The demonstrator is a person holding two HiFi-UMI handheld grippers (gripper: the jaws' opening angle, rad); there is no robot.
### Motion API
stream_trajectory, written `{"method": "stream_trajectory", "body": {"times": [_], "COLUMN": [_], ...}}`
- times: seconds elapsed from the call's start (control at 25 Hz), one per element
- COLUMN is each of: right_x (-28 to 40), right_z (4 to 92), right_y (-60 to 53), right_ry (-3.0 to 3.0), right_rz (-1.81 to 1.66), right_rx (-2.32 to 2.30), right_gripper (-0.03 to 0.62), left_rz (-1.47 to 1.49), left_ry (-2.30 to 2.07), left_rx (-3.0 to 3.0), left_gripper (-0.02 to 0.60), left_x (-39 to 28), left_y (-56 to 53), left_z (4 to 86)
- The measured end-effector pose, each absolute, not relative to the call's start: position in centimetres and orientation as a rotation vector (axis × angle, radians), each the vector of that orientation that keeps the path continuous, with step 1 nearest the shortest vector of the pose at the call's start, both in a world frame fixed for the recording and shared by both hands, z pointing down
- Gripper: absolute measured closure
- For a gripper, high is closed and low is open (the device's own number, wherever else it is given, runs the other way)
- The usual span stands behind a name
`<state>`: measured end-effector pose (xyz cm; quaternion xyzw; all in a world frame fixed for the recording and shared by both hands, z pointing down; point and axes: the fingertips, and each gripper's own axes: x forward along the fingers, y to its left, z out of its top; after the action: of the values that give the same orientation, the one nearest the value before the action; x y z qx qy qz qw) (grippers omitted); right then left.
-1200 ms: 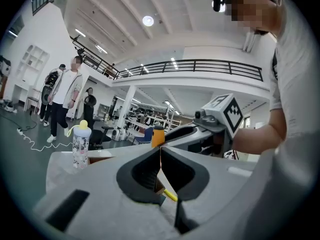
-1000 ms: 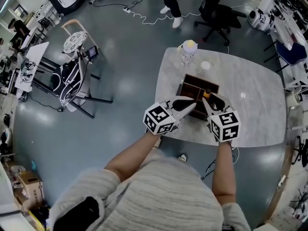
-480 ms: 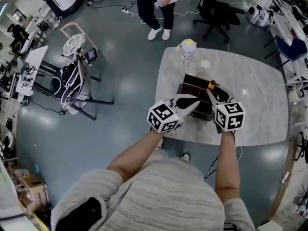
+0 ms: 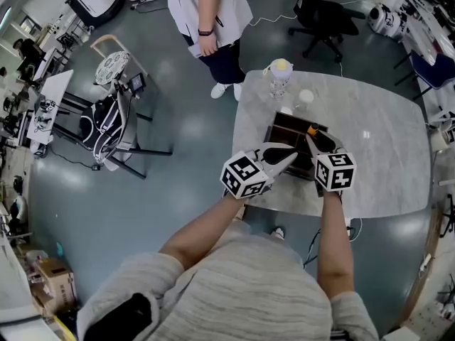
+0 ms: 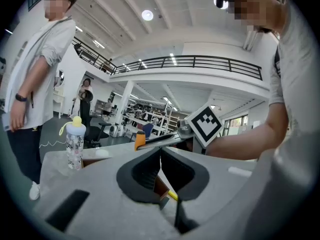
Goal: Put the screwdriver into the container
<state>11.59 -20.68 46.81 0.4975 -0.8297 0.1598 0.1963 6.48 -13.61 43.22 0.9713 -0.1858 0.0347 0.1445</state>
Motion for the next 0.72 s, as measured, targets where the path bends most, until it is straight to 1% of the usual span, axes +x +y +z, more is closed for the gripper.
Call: {"method": "stream_trajectory", "body": {"times": [0.48, 0.72], "right_x": [10.6, 10.3], "right_z": [51.8, 51.9], "right_y": [-19.8, -19.6], "right_ry": [-2.233, -2.236], "right_rz": [0.531, 0.531], "right_rx": [1.308, 1.308], "right_gripper": [0.499, 0.499], "left_rz": [0.111, 0.121], "left_ry": [-0.528, -0.522], "left_rx": [2.780, 2.776], "left_gripper": [0.561, 0.561], "left_x": [6.5, 6.4], "left_y": [-13.4, -12.8], "left_z": [43.9, 44.0]}}
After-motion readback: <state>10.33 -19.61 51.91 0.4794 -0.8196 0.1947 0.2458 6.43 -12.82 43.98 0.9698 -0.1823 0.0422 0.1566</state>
